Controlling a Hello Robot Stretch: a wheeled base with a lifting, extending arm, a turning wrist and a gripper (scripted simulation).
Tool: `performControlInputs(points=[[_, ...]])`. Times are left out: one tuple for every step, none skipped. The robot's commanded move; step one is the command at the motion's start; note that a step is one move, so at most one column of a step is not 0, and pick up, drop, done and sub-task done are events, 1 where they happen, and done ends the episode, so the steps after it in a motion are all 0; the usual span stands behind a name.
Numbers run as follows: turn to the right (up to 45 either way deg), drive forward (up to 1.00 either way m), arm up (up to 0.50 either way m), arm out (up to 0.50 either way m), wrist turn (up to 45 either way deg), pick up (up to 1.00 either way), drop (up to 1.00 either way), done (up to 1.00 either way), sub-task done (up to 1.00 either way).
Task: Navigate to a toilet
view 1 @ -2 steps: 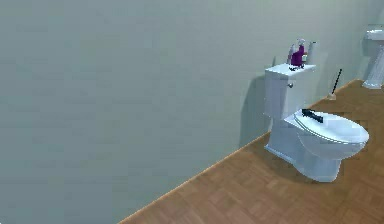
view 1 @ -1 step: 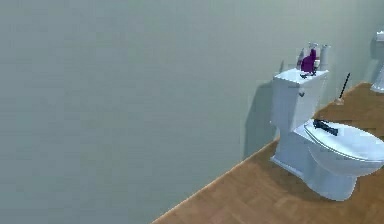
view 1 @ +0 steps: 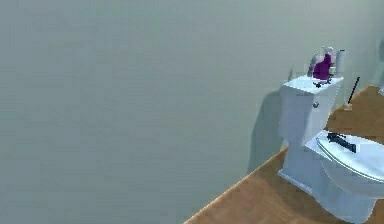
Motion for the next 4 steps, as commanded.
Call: performControlInputs(points=[[45.0, 0.0, 0.0, 0.0, 0.0, 0.0, 0.0, 0.0, 0.0], [30.0, 0.0, 0.0, 0.0, 0.0, 0.0, 0.0, 0.0, 0.0], [0.0, 1.0, 0.0, 0.0, 0.0, 0.0, 0.0, 0.0, 0.0], [15.0, 0.0, 0.0, 0.0, 0.0, 0.0, 0.0, 0.0, 0.0]])
